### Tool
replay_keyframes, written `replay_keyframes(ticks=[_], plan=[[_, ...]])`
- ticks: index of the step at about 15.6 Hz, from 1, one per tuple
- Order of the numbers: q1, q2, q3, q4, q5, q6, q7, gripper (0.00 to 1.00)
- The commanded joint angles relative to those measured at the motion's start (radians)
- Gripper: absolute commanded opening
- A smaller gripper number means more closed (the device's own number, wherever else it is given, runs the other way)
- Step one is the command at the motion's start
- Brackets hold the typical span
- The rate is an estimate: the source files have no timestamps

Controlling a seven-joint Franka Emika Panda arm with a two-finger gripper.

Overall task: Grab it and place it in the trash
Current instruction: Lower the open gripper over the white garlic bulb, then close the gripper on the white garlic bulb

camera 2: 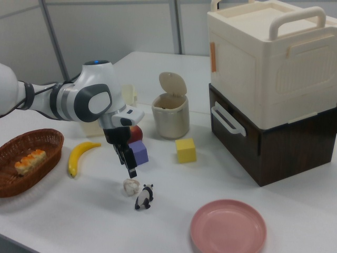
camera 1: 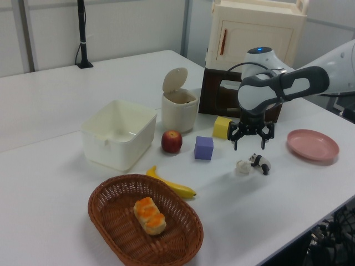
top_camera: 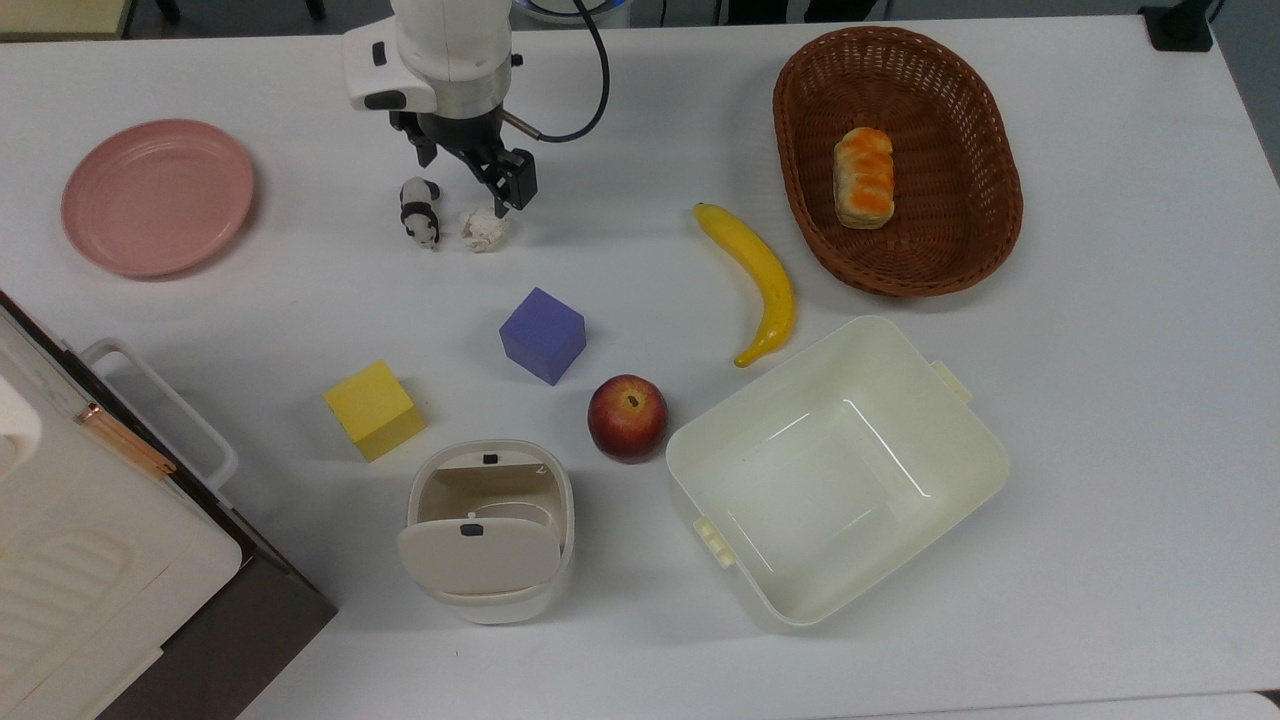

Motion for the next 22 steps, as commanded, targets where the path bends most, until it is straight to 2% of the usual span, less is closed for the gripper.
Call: replay_keyframes(ticks=[1,10,22], plan=[[0.011,0.019,-0.011,-0.008,-0.042,0.014,0.022,1.00],[0.015,0.102,-0.011,-0.005,-0.049,0.097,0.034,1.00],[0.030,0.108,-0.008,-0.005,-0.049,0.099,0.035,1.00]])
